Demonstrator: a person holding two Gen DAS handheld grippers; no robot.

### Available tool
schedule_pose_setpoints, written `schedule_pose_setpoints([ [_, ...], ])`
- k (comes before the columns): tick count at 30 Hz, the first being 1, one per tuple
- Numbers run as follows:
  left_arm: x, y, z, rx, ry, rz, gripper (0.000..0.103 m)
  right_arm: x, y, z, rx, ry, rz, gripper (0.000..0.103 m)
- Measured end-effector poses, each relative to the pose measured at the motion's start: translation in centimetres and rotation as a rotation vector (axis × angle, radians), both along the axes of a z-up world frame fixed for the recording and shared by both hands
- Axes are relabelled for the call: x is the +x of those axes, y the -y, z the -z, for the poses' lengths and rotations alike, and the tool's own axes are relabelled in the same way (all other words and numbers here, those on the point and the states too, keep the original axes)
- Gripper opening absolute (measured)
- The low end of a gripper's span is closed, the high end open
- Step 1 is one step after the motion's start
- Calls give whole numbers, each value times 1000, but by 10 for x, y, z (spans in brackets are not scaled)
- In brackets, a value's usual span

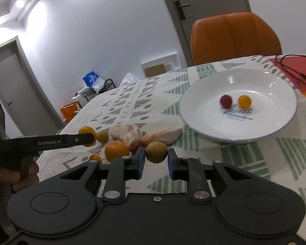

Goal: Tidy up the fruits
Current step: 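Grasp a small yellow-green fruit with the right tool while the left tool grasps a large mandarin, then release the yellow-green fruit into the white plate with the right tool while the left tool drops the mandarin there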

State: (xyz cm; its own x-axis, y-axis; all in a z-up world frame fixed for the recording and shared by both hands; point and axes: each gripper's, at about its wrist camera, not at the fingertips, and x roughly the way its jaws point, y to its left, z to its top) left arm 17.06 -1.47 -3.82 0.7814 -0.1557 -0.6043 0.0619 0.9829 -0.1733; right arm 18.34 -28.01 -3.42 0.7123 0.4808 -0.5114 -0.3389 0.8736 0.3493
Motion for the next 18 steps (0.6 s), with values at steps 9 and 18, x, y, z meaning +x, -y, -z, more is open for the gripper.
schedule_pose_setpoints([
  [9, 4, 23, -6, 4, 6, 45, 34, -1, 28, -3, 20, 25, 55, 22],
  [18, 13, 54, -7, 12, 12, 97, 34, 3, 54, -5, 33, 44, 110, 22],
])
